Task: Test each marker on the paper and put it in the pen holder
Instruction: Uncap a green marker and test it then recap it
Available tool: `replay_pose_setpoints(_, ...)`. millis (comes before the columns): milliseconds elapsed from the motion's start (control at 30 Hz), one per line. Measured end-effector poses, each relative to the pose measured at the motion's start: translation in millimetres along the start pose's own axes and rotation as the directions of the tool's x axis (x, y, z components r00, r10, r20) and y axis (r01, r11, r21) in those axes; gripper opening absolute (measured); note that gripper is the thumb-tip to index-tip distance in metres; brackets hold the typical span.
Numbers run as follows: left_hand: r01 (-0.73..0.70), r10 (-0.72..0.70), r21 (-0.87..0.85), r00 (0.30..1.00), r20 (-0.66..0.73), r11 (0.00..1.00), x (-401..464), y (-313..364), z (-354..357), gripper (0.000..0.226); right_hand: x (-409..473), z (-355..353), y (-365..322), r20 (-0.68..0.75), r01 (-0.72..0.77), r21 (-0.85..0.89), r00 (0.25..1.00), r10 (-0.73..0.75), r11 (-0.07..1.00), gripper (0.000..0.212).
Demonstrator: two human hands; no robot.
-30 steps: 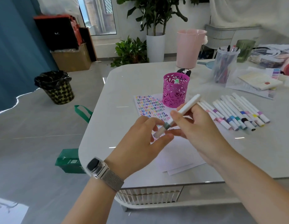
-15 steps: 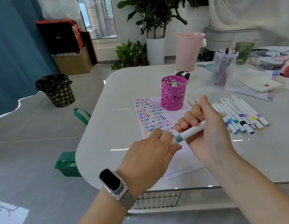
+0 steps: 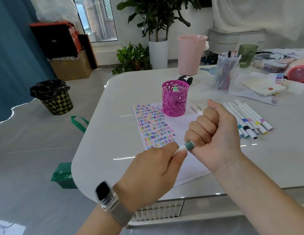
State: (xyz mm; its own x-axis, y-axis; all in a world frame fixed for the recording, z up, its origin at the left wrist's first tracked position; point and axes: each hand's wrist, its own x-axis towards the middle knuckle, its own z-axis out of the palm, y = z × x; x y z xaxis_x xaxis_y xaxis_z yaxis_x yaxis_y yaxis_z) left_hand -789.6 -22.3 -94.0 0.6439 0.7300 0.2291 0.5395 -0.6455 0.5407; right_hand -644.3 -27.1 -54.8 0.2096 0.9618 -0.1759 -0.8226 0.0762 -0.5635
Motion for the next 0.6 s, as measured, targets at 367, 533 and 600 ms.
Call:
replay_pose_setpoints(367, 0.05, -0.053, -0.196, 0.999, -0.012, 0.979, -1, 10, 1, 0.039, -2, 3, 0, -0.03, 0.024, -0.05, 0.999, -0.026, 0.998, 0.055)
replay_pose_setpoints(533, 0.088, -0.049, -0.418, 0.994, 0.102, 0.904, -1, 17, -11, 0.041, -2, 5, -5, 0.016, -0.032, -0.023, 0.999, 0.032, 0.999, 0.055)
replay_pose_setpoints(600, 0.119, -0.065, -0.472, 0.99, 0.129, 0.873, 1, 18, -15, 0.042, -2, 6, -6, 0.027, -0.041, -0.015, 0.999, 0.041, 0.999, 0.055)
